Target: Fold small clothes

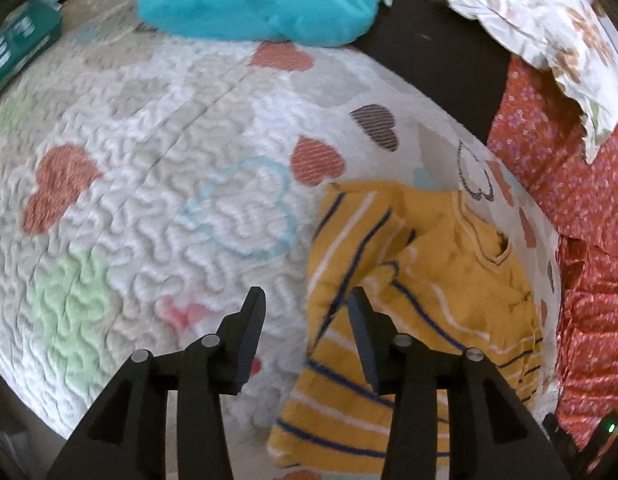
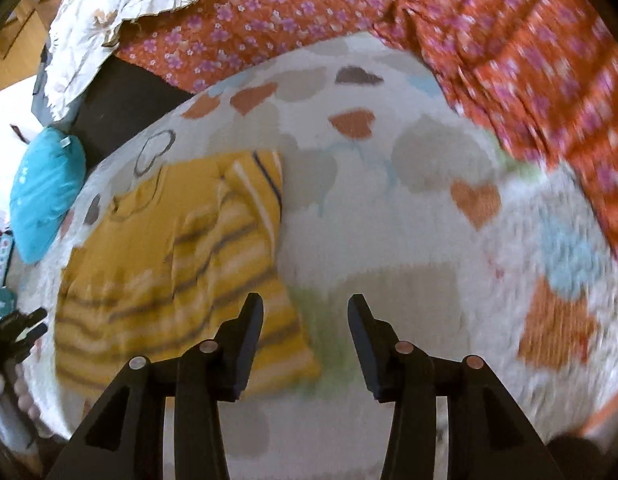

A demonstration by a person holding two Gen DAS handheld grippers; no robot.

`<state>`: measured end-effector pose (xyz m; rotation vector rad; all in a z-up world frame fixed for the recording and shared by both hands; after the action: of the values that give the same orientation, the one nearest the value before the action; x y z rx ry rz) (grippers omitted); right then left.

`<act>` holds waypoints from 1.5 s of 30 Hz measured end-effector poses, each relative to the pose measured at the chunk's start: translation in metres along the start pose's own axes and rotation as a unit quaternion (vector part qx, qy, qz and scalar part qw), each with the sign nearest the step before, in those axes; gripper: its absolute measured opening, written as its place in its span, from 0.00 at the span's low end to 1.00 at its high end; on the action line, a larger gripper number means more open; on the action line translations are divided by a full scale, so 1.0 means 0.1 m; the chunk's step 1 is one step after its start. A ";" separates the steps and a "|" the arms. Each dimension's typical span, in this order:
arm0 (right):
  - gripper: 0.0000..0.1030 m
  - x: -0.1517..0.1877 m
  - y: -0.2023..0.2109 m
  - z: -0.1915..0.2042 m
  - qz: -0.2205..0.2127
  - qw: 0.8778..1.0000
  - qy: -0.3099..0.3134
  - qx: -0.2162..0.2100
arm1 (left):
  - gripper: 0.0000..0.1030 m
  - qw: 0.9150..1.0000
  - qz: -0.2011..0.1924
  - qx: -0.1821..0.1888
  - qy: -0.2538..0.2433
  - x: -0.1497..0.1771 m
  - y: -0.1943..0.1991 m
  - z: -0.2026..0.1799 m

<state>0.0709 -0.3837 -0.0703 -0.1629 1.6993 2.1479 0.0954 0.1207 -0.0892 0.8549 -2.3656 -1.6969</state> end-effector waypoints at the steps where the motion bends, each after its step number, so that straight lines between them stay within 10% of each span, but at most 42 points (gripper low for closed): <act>1: 0.47 0.09 0.01 0.00 0.004 1.000 -0.003 -0.007 | 0.40 1.000 0.003 0.000 0.004 0.04 0.00 0.04; 8: 0.47 0.33 -0.01 0.57 0.033 0.997 0.063 -0.034 | 0.51 0.999 0.007 -0.025 0.021 0.50 0.09 0.31; 27: 0.68 0.18 -1.00 3.69 0.192 0.942 0.257 -0.100 | 0.57 0.993 0.064 0.073 0.060 0.59 -0.15 0.35; 37: 0.80 0.27 -1.73 4.24 0.243 0.917 0.317 0.010 | 0.69 0.988 0.089 0.102 0.078 0.70 -0.24 0.24; 45: 0.88 0.58 -2.05 4.38 0.255 0.849 0.444 0.128 | 0.77 0.990 0.078 0.086 0.076 0.84 -0.24 0.12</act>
<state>0.1603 0.0863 -0.1635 -0.8185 2.7933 2.3328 0.0294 0.0838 -0.1343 0.7707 -2.4294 -1.3357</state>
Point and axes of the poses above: each gripper's, at about its wrist camera, not at the fingertips, and y roughly against the way its jaws point, z to its left, x to its underside, the point moved 9 cm from there along -y, roughly the way its jaws point, and after that the axes turned 9 degrees about z, right-handed, at the moved point
